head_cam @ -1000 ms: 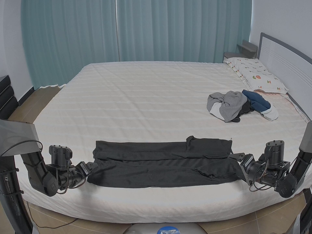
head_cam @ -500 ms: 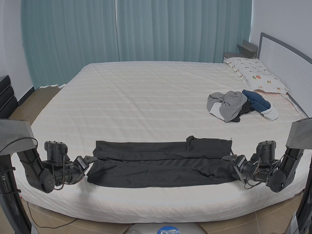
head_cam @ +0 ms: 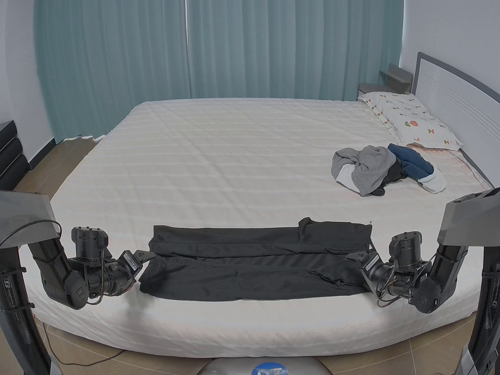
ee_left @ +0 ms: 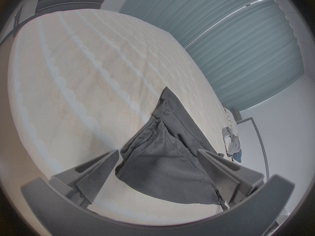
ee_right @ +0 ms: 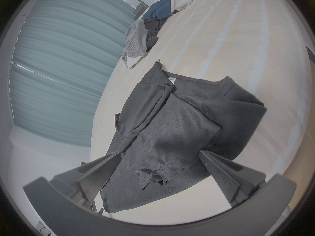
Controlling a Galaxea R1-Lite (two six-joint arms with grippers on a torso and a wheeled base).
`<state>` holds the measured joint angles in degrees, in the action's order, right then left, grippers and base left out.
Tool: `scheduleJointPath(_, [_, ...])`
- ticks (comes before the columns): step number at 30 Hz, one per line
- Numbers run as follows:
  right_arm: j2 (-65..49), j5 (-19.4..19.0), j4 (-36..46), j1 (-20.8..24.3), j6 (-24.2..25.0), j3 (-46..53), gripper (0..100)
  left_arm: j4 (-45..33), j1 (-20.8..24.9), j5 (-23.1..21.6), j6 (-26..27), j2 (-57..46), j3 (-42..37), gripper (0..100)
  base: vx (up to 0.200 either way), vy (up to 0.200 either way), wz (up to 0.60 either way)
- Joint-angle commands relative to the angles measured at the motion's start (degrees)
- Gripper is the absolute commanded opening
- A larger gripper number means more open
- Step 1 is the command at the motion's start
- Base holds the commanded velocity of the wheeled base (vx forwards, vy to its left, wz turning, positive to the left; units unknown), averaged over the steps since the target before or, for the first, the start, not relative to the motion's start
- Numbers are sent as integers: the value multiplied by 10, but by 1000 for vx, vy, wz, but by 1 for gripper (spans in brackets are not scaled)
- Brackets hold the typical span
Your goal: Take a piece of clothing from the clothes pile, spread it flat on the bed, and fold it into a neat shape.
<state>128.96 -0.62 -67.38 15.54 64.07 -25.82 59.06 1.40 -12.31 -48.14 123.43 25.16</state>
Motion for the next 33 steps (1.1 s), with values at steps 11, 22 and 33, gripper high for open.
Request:
scheduleJointPath(11, [24,33,0,23,0,-10,100,1,0,1,0,7,1,100,0,0,0])
scheduleJointPath(22, [17,33,-1,11,2,-8,0,1,0,1,1,7,2,100,0,0,0])
scheduleJointPath(33, [-19,32,1,10,15,-5,0,1,0,1,1,7,2,100,0,0,0])
